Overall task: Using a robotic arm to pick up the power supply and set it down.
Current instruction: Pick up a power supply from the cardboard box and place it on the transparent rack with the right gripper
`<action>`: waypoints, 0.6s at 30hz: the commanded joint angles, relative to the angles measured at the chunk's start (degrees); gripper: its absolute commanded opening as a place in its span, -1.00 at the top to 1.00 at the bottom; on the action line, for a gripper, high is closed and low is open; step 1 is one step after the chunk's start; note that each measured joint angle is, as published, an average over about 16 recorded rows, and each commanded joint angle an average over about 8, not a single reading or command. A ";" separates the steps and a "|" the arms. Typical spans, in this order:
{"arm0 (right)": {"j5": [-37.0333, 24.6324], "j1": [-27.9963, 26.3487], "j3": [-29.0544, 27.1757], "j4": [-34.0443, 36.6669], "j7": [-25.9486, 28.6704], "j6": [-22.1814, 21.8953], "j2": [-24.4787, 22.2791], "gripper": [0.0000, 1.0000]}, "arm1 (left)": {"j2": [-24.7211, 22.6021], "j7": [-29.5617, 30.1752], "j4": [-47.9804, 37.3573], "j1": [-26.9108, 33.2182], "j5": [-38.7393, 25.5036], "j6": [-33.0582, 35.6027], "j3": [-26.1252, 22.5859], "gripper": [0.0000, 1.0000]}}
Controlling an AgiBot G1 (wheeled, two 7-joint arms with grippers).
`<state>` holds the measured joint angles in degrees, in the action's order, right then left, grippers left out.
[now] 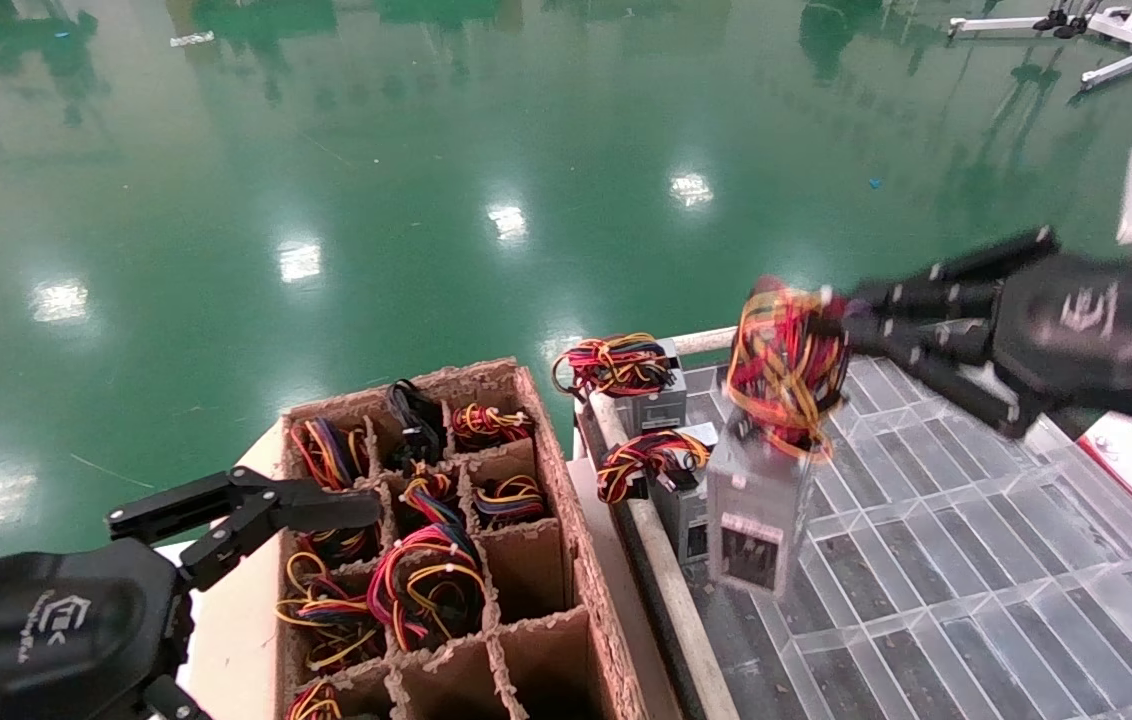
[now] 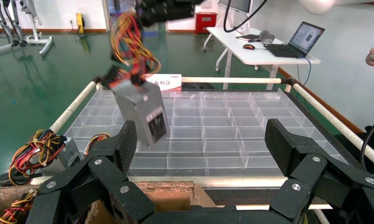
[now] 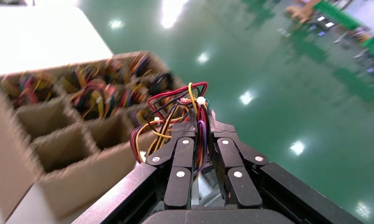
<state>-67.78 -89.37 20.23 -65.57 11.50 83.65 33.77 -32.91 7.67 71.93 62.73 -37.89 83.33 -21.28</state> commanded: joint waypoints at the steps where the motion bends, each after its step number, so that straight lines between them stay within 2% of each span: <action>1: -0.09 -0.12 0.38 1.29 -1.78 2.02 -0.14 1.00 | 0.00 0.00 0.00 0.00 0.00 0.00 0.00 -1.00; 7: -2.06 -1.67 3.30 4.13 -6.39 5.92 1.77 1.00 | 0.00 0.00 0.00 0.00 0.00 0.00 0.00 -1.00; 18: -3.88 -3.63 7.79 9.07 -12.55 6.21 4.37 1.00 | 0.00 0.00 0.00 0.00 0.00 0.00 -0.01 -1.00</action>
<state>-71.71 -93.05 27.97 -56.43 -1.06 89.86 38.18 -32.91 7.67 71.93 62.73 -37.89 83.33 -21.29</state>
